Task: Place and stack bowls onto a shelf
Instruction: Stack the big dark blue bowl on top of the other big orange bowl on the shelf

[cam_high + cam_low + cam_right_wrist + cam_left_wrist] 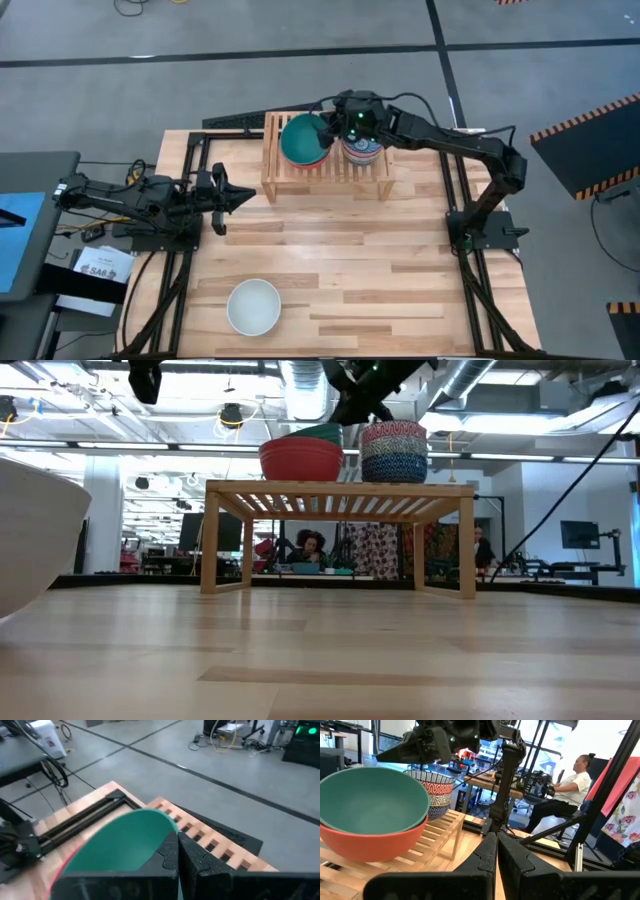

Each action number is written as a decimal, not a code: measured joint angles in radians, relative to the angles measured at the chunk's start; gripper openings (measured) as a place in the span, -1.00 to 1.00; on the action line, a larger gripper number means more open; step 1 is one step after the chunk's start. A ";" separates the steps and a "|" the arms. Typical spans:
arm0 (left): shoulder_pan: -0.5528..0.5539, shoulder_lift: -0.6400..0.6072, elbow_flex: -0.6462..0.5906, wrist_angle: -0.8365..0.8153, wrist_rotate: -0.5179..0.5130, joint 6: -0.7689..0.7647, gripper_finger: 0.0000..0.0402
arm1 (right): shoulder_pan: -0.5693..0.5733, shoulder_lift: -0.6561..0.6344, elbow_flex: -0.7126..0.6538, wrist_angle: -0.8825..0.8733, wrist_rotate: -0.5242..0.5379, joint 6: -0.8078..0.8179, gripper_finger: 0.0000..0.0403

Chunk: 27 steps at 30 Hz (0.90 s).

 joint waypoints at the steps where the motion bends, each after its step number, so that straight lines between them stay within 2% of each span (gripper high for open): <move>1: 0.000 0.000 0.000 -0.002 0.000 0.000 -1.00 | 0.000 0.004 0.000 0.003 0.001 -0.003 -0.92; 19: 0.000 0.000 0.000 -0.004 -0.019 0.017 -1.00 | 0.005 0.013 0.001 -0.054 0.044 -0.022 -0.92; 27: 0.000 0.001 0.000 -0.007 -0.019 0.021 -1.00 | 0.048 -0.012 0.002 -0.069 0.062 -0.026 -0.92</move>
